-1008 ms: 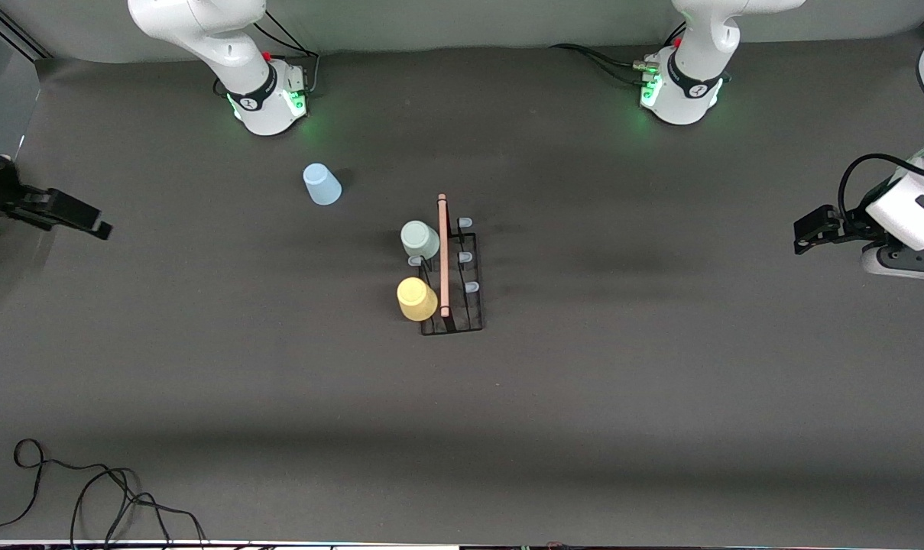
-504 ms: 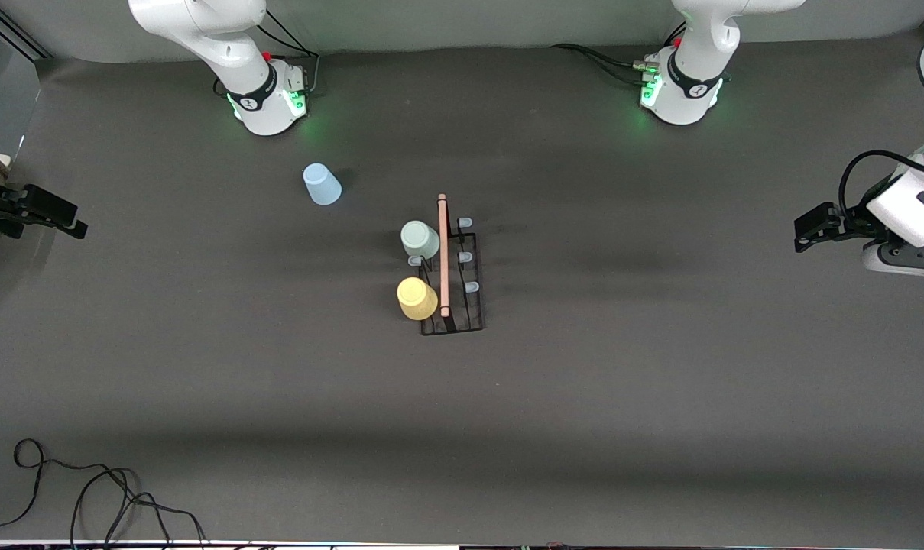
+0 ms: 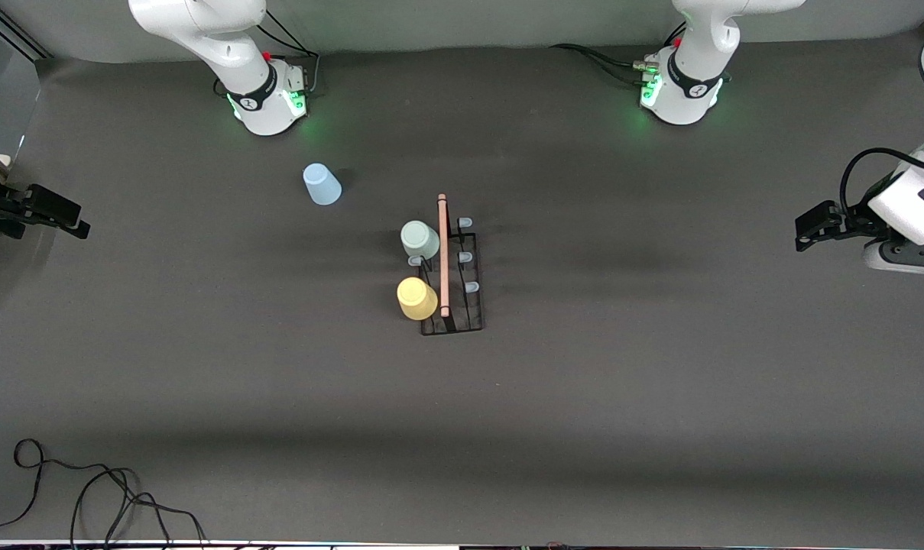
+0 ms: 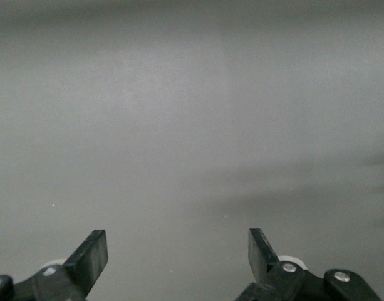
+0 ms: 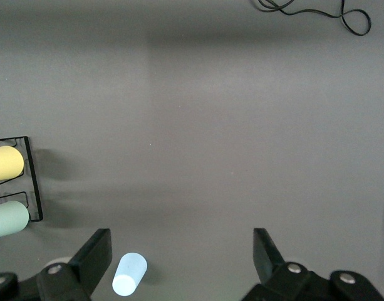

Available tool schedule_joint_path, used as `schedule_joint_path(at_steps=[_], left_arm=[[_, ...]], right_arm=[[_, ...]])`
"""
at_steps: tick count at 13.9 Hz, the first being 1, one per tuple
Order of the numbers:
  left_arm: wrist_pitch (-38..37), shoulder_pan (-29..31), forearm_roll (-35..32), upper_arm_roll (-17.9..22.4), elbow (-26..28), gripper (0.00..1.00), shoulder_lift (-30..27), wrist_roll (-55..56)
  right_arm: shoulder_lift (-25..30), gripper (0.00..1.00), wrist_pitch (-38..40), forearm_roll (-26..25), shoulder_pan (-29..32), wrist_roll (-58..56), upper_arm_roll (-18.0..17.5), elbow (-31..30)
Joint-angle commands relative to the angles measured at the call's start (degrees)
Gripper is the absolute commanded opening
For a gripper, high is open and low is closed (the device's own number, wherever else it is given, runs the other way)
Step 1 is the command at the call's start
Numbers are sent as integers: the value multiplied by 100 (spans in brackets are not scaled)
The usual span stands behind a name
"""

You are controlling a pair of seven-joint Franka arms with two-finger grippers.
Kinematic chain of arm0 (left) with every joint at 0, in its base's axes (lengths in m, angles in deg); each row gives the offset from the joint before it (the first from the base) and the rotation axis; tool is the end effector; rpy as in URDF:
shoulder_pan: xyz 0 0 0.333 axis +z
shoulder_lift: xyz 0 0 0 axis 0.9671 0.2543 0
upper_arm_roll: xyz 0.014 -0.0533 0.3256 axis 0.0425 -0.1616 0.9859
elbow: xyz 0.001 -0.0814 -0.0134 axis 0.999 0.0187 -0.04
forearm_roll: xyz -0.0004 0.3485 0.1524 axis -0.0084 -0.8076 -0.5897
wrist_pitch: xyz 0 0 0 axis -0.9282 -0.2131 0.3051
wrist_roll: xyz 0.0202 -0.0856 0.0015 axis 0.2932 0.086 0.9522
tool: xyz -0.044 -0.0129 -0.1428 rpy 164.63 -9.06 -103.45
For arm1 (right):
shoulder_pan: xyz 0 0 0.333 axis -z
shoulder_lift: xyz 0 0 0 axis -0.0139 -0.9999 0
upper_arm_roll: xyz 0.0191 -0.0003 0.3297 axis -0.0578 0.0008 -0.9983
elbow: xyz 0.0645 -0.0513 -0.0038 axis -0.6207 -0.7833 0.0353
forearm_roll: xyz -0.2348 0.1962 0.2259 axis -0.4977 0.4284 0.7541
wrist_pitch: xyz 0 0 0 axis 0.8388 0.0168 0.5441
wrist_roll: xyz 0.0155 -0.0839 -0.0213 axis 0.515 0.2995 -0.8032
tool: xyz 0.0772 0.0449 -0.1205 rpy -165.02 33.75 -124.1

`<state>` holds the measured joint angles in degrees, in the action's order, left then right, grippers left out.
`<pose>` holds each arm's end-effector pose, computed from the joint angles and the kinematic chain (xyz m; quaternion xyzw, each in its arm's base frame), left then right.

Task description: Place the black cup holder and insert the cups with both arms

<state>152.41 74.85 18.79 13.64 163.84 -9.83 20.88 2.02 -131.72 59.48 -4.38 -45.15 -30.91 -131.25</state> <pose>0.5526 -0.0047 0.5293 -0.9977 0.0665 -0.0107 0.0055 0.5468 -0.0283 0.6010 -0.9997 0.0245 -0.0003 0.0026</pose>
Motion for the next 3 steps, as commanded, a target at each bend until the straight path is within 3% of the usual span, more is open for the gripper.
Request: schedule_joint_path(at_steps=[1,3], left_arm=[[-29,-38,-84,12,137,100,-172,82],[-125,-47,-84,12,172,100,-198,82]], right_arm=[[111,100,-2,-124,-20,-117,4,-98],[111,100,-2,-124,-20,-108,4,-98]])
